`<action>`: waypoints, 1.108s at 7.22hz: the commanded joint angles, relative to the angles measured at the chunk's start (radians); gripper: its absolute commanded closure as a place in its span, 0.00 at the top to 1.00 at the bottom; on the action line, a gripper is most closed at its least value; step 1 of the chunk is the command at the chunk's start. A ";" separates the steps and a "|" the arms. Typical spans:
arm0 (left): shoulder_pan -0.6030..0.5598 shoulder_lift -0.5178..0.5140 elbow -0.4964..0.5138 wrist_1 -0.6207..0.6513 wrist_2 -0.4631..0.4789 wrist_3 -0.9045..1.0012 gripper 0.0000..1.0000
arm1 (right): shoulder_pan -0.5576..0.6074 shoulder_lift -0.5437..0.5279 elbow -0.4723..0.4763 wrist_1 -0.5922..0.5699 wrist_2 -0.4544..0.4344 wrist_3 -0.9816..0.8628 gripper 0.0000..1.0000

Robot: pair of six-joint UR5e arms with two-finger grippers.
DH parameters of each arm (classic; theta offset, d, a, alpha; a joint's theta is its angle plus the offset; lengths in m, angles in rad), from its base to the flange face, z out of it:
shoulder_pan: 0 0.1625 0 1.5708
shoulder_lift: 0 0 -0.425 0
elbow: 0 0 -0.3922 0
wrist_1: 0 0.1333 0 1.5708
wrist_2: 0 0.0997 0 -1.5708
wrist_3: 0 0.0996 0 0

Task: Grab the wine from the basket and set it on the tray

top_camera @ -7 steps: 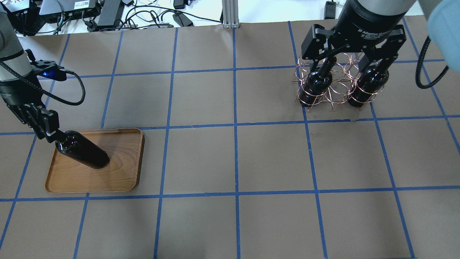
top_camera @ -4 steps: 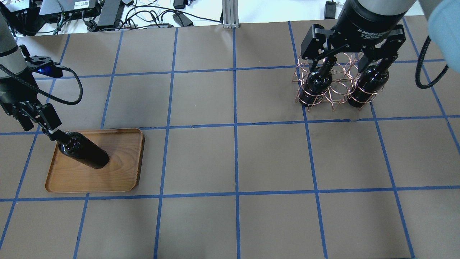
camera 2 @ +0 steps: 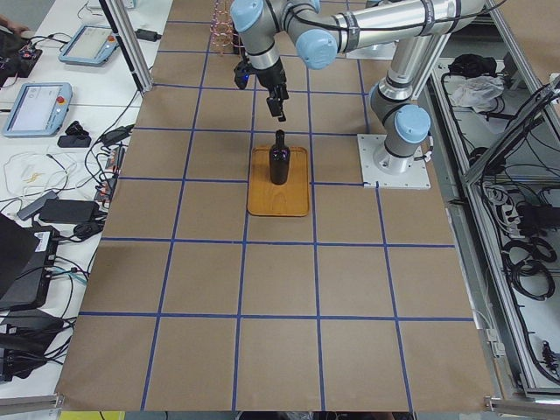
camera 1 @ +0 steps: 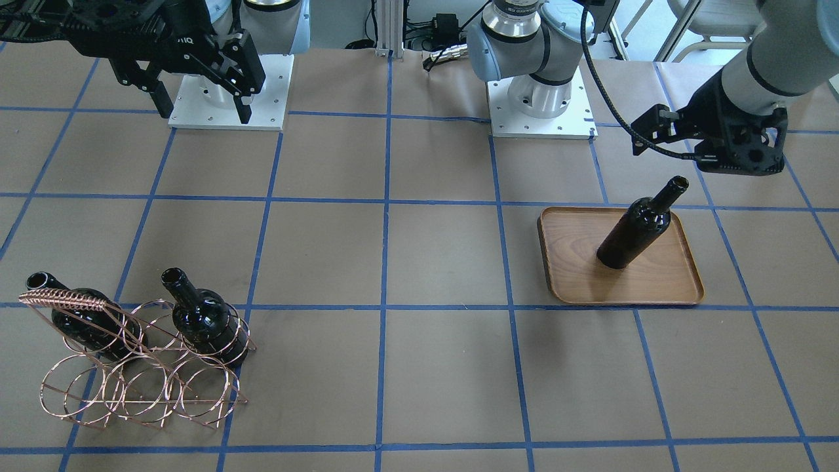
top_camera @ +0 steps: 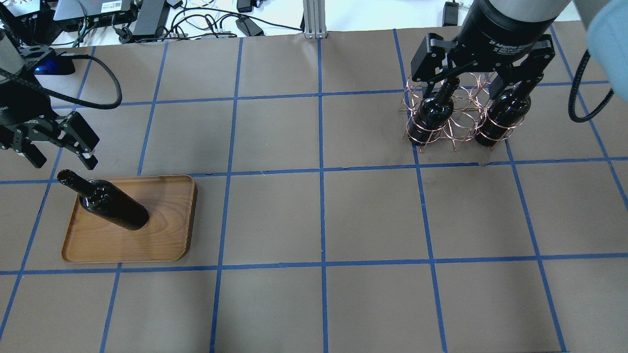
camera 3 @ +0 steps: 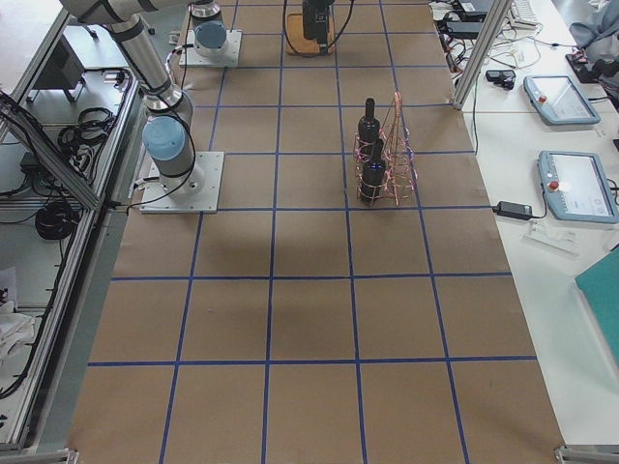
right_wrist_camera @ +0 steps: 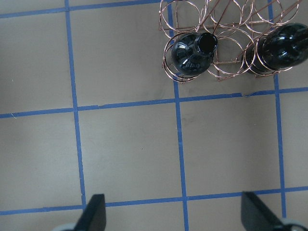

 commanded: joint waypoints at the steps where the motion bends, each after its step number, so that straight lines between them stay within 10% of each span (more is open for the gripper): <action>1: -0.161 0.038 0.036 0.070 -0.026 -0.186 1.00 | 0.000 -0.004 0.017 -0.003 0.001 0.000 1.00; 8: -0.280 0.065 0.021 0.156 -0.095 -0.236 1.00 | -0.003 0.004 0.025 -0.013 0.001 -0.003 1.00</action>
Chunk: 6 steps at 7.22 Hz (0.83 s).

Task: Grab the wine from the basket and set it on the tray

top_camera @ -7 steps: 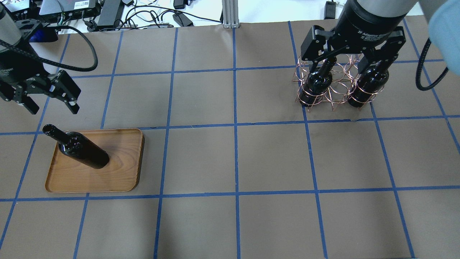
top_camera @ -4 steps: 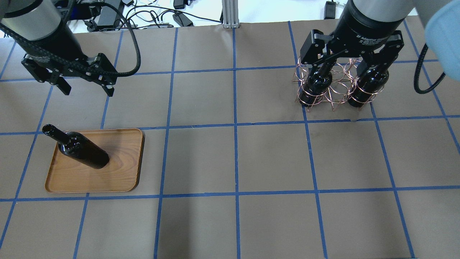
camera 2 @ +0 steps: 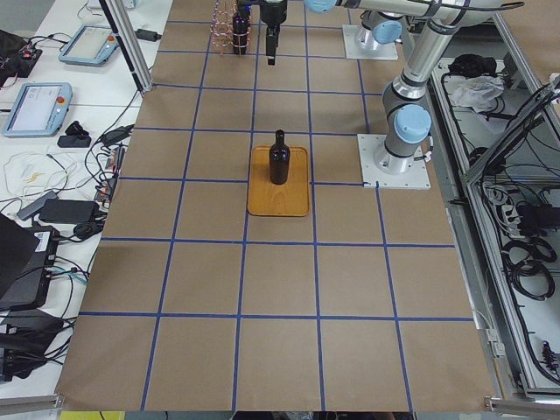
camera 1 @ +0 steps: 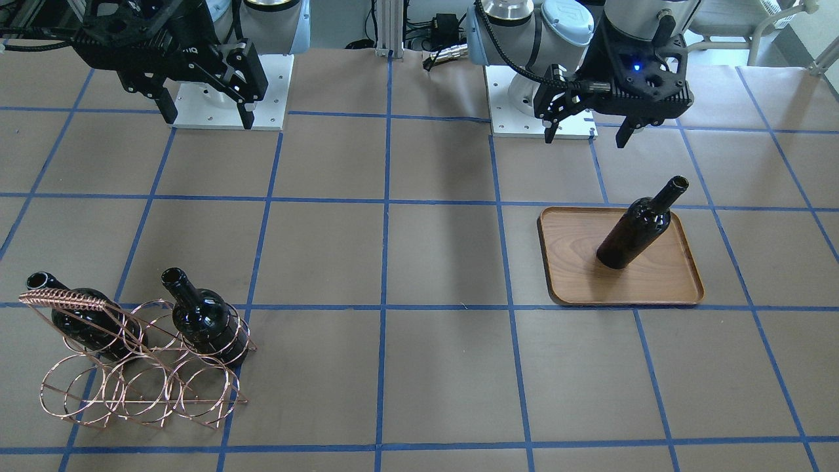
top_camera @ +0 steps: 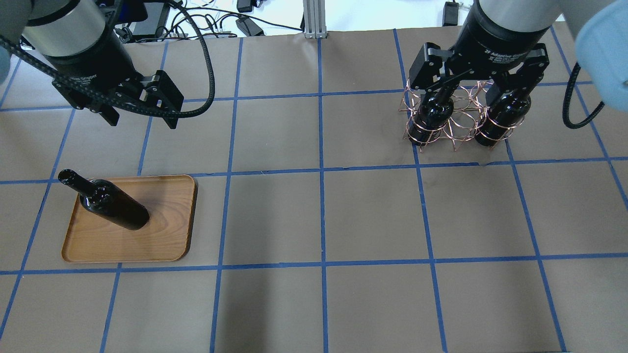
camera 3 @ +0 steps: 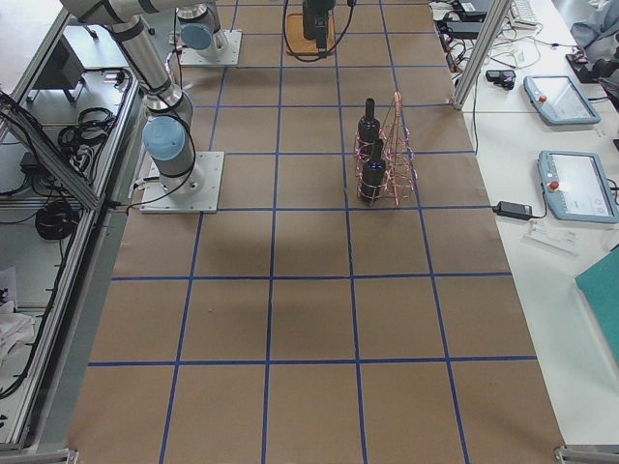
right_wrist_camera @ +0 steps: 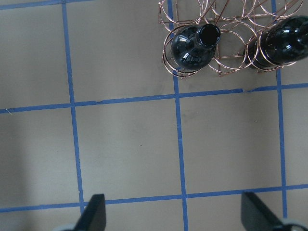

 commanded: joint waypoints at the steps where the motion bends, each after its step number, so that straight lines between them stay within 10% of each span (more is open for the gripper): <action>1: -0.002 0.007 -0.001 0.000 -0.012 -0.019 1.00 | -0.002 0.002 0.001 -0.017 0.000 -0.002 1.00; 6: -0.002 0.009 -0.001 0.000 -0.016 -0.002 1.00 | -0.002 0.005 0.004 -0.027 -0.005 -0.004 1.00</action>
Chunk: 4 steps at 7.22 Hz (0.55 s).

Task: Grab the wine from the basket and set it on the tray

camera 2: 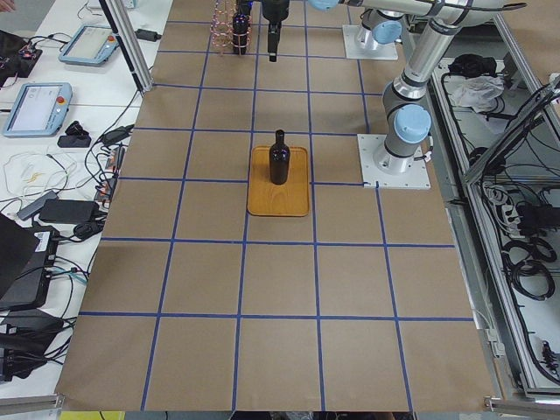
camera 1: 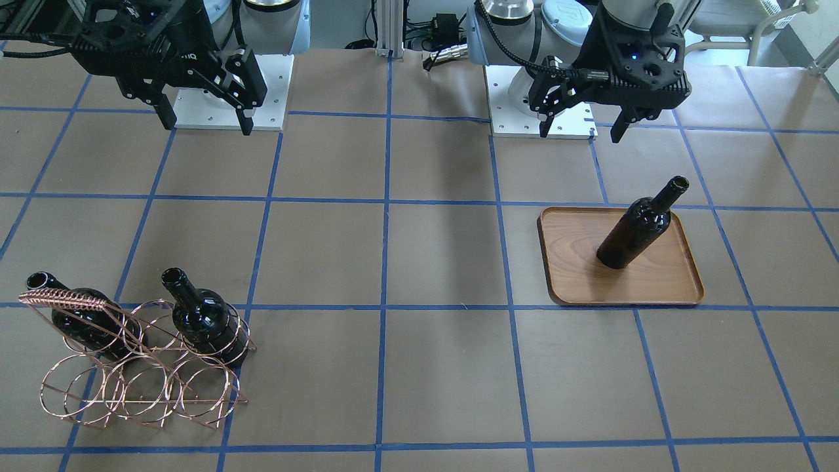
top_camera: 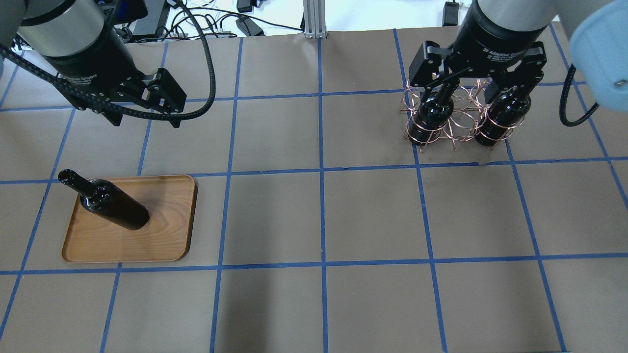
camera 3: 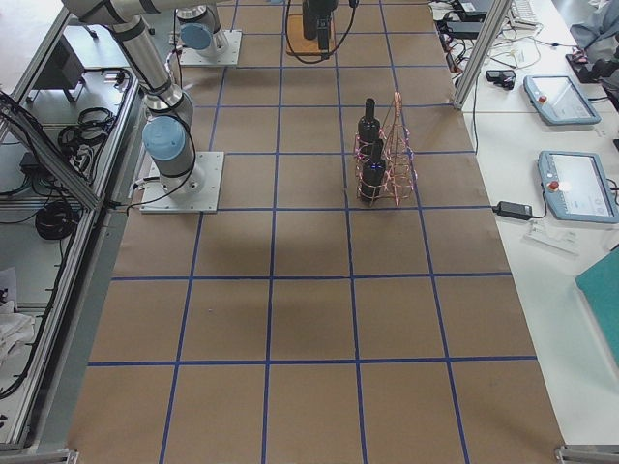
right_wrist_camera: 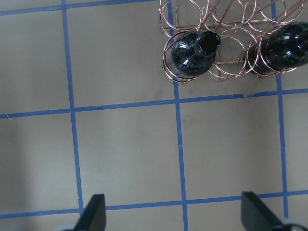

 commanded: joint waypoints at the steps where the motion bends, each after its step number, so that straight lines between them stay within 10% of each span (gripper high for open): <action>1: 0.000 0.000 0.000 0.001 -0.004 -0.001 1.00 | 0.000 -0.002 0.001 -0.002 0.001 0.000 1.00; 4: 0.000 0.000 0.000 0.001 -0.005 -0.001 1.00 | 0.001 -0.011 -0.001 -0.008 -0.006 -0.003 1.00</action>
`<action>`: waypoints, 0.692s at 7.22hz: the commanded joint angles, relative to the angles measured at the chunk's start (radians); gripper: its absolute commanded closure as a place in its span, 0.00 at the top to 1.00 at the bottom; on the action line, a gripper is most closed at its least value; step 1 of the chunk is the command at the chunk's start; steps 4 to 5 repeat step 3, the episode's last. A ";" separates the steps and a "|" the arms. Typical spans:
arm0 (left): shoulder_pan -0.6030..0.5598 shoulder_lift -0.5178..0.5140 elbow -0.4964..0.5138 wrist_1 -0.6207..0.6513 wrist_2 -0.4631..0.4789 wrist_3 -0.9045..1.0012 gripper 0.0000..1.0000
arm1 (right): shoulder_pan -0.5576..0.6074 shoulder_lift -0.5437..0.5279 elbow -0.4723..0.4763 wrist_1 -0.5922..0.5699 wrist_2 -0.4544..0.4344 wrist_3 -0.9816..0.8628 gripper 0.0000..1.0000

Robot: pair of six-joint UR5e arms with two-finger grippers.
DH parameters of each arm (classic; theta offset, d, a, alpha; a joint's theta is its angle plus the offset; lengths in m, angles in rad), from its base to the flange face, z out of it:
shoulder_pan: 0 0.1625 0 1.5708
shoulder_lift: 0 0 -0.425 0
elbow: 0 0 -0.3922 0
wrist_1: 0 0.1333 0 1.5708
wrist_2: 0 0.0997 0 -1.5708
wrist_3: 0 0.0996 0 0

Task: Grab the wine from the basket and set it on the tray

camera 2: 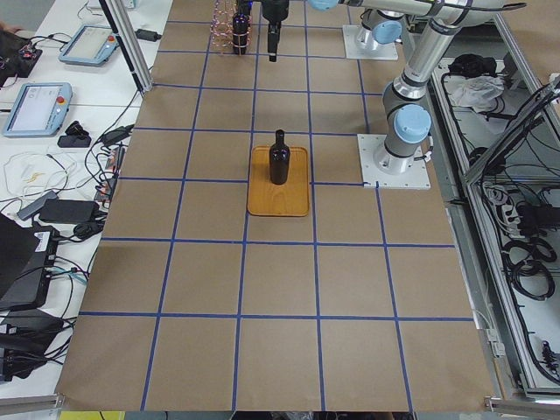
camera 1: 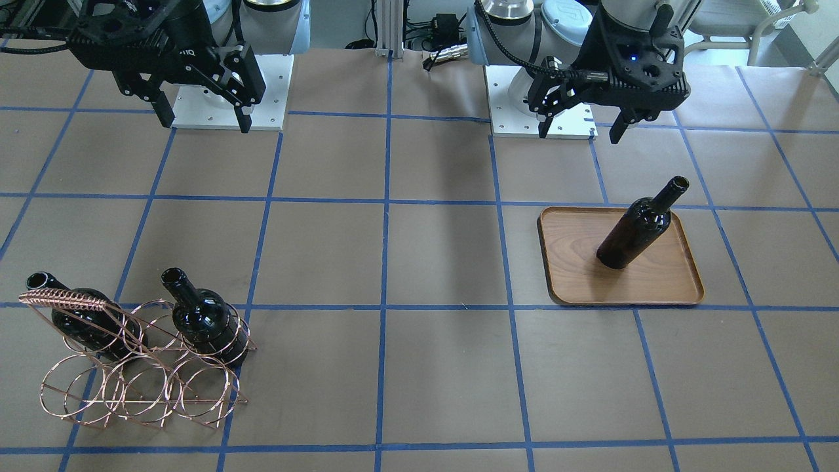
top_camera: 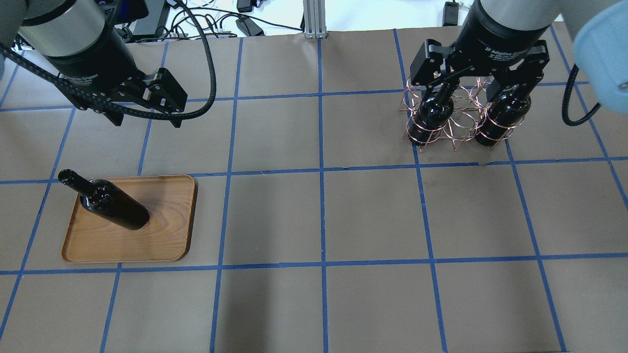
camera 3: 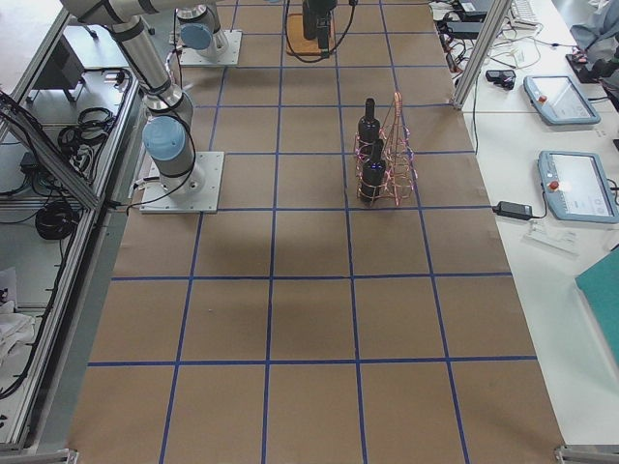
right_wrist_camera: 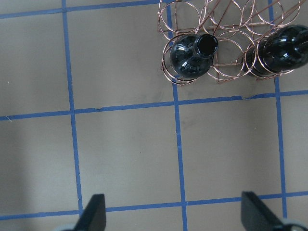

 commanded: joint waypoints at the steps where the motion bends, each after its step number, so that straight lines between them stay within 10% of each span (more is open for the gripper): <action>1: 0.000 0.001 0.000 0.000 -0.003 0.000 1.00 | -0.001 -0.003 -0.001 -0.001 -0.003 -0.003 1.00; 5: 0.000 0.004 -0.003 -0.001 -0.003 -0.009 1.00 | 0.001 -0.003 -0.001 -0.001 0.005 -0.003 1.00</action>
